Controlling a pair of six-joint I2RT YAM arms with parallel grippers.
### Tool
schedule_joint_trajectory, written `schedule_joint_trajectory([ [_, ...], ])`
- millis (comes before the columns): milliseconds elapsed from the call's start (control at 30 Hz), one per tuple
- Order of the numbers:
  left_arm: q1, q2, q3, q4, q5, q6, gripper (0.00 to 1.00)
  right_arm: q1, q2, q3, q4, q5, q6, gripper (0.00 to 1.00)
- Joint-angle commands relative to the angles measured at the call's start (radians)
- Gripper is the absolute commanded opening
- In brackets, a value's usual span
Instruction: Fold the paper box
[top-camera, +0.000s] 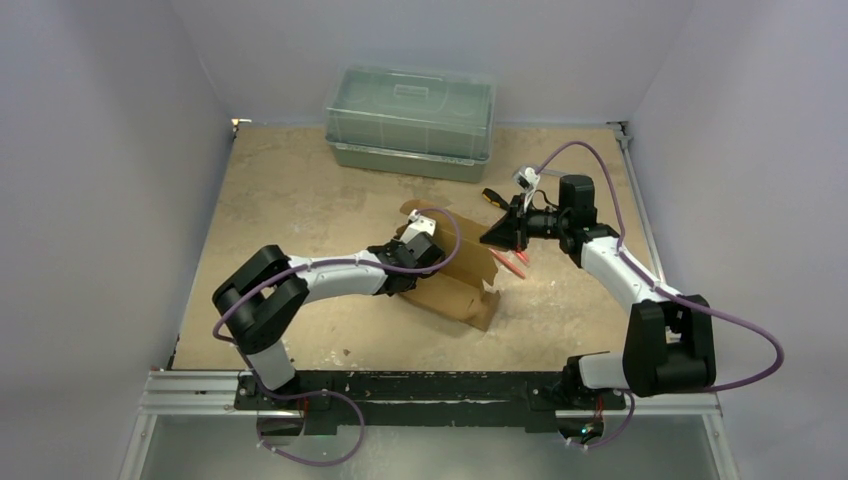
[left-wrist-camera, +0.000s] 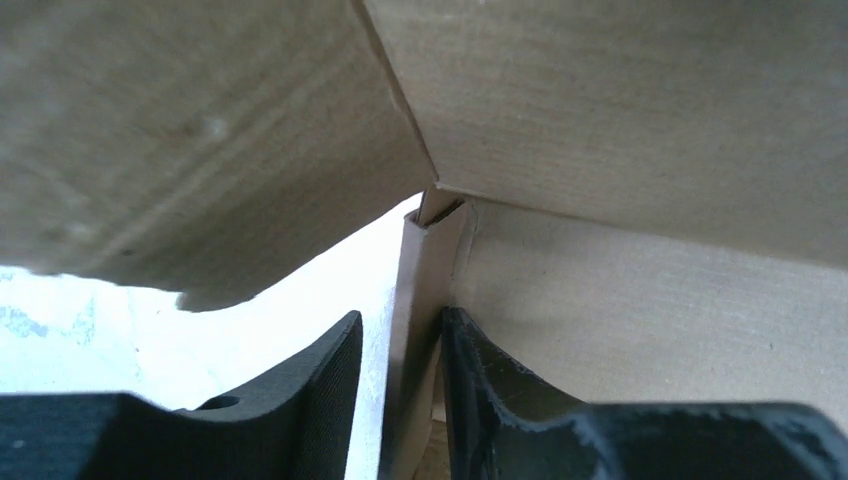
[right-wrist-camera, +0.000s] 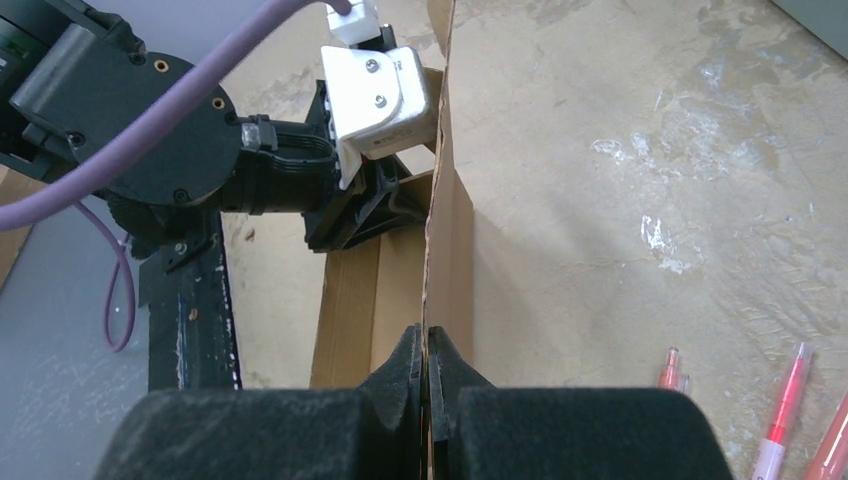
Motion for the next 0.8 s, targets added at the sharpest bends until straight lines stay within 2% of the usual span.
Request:
schedule_joint_trajectory([
  [0, 0.008, -0.077, 0.03, -0.033, -0.014, -0.006, 0.36, 0.002, -0.03, -0.001, 0.033, -0.033, 0.001, 0.0],
  [200, 0.008, -0.114, 0.025, -0.025, 0.017, -0.016, 0.41, 0.004, -0.032, -0.001, 0.033, -0.032, -0.001, 0.0],
  [533, 0.009, -0.197, -0.027, 0.008, 0.05, -0.054, 0.42, 0.004, -0.032, -0.001, 0.03, -0.03, -0.007, 0.0],
  [667, 0.01, -0.323, -0.108, 0.065, 0.117, -0.089, 0.52, 0.004, -0.038, 0.002, 0.018, -0.026, -0.02, 0.0],
  [767, 0.033, -0.476, -0.222, 0.162, 0.222, -0.117, 0.62, 0.004, -0.038, 0.003, 0.01, -0.028, -0.028, 0.0],
])
